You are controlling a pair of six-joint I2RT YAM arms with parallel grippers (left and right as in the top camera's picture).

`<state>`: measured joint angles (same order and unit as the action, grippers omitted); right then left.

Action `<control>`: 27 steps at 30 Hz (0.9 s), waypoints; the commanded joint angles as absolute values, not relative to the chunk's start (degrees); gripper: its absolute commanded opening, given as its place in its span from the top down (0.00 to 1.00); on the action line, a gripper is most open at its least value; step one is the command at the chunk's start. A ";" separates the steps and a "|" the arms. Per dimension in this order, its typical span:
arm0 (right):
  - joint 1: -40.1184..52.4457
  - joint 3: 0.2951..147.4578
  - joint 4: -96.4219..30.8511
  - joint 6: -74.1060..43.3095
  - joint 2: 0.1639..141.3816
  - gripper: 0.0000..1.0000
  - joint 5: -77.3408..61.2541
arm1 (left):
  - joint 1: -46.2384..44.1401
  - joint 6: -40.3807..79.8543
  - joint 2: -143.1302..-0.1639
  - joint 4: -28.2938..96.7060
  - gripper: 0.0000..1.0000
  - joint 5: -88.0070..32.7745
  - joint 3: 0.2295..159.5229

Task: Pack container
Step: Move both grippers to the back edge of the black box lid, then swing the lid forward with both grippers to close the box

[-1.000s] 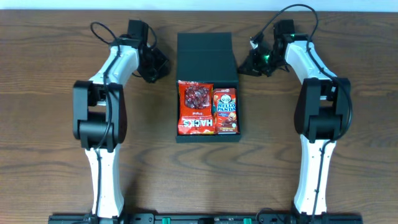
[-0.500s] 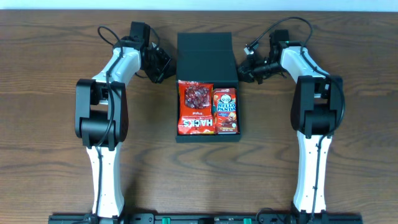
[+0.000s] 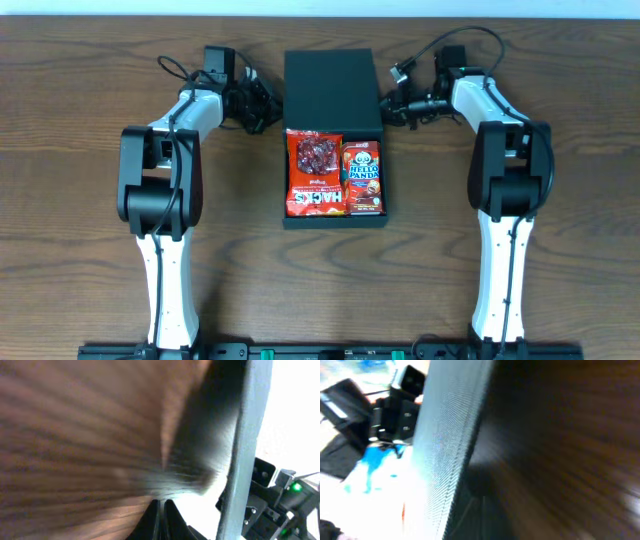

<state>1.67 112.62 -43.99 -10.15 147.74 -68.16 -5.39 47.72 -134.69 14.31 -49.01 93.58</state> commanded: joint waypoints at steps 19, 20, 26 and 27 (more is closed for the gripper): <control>1.56 112.40 -44.14 -0.56 144.66 0.98 -86.87 | -2.44 34.65 -133.82 1.21 0.94 -72.10 93.56; 1.56 112.40 -44.18 -0.54 144.07 0.98 -86.78 | -2.44 34.65 -133.40 1.21 0.94 -72.05 93.56; 1.56 112.38 -44.14 -0.54 140.05 0.98 -85.54 | -2.55 32.58 -128.92 1.02 0.94 -72.01 93.56; 1.56 112.40 -44.14 -0.54 139.26 0.98 -85.52 | -2.61 32.05 -128.16 1.04 0.95 -72.03 93.56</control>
